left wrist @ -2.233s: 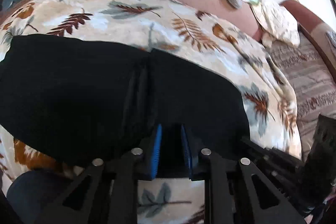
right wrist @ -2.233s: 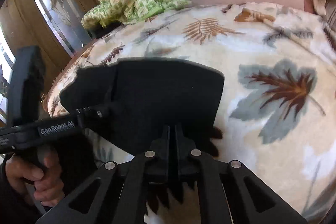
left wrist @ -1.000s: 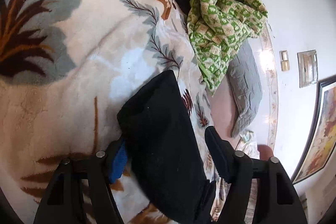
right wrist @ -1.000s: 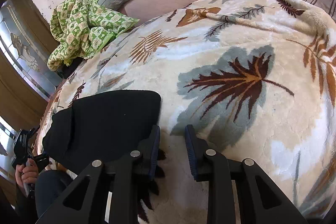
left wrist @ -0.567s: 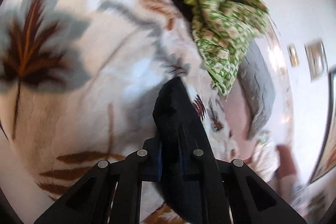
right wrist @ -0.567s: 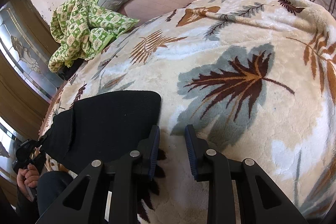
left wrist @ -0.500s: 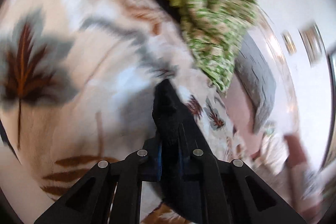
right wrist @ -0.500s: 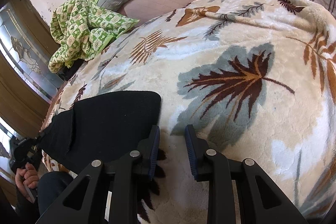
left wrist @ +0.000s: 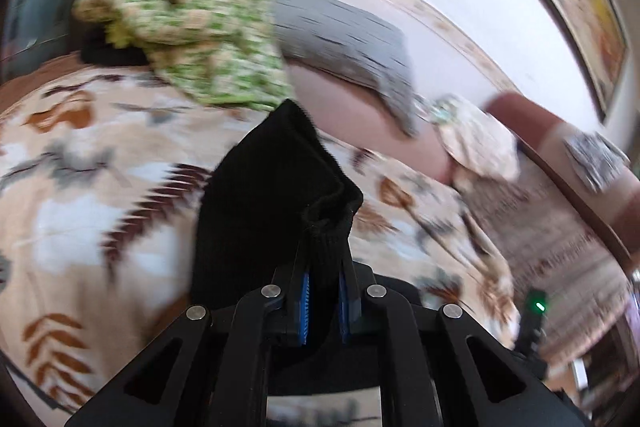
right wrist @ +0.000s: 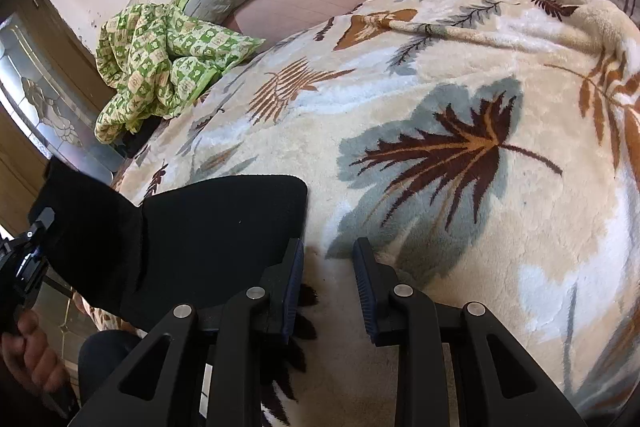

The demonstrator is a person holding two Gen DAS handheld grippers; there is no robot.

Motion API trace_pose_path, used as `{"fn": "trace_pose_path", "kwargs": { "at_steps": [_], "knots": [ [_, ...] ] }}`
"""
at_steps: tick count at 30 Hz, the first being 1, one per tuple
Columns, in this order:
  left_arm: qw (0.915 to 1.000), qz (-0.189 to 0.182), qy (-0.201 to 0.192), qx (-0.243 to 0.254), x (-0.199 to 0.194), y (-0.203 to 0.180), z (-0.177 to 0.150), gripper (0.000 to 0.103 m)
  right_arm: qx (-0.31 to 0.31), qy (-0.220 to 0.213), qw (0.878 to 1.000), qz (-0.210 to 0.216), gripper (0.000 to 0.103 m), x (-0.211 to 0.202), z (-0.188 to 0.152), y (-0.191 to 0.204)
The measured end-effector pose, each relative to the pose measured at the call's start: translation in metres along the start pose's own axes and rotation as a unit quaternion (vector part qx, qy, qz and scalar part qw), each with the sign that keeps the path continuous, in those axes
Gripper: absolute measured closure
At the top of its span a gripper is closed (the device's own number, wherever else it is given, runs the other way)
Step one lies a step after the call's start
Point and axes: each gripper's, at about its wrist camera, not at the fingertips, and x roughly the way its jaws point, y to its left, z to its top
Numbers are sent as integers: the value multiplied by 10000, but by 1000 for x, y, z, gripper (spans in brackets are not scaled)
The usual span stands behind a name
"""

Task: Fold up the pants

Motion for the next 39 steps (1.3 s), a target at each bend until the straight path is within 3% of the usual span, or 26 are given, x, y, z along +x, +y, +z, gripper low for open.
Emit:
{"fn": "trace_pose_path", "kwargs": {
  "at_steps": [4,12,20,25,31,35,36,39],
  "knots": [
    [9983,-439,302,247,15,-34,-7,95,54,17,10000,45,76,0,0,-1],
    [9931,-339,1010,481,76,-55,-14,95,-19,26,10000,-1,76,2,-2,0],
    [9873,-484,1320,735,110,-89,-14,95,-51,38,10000,-17,76,3,-2,1],
    [9837,-338,1616,716,137,-89,-27,94,-50,39,10000,-17,76,3,-2,1],
    [9841,-469,1615,576,151,-86,-28,92,9,41,10000,23,76,3,-1,0],
    [9806,-751,1774,365,158,-78,-34,74,241,-63,9996,127,76,-3,0,-8],
    [9790,-868,1818,303,156,-78,-32,67,344,-185,9992,102,76,-9,1,-12],
    [9766,-1123,1832,91,139,-70,-24,58,541,-630,9965,7,74,-26,5,-19]
  ]
}}
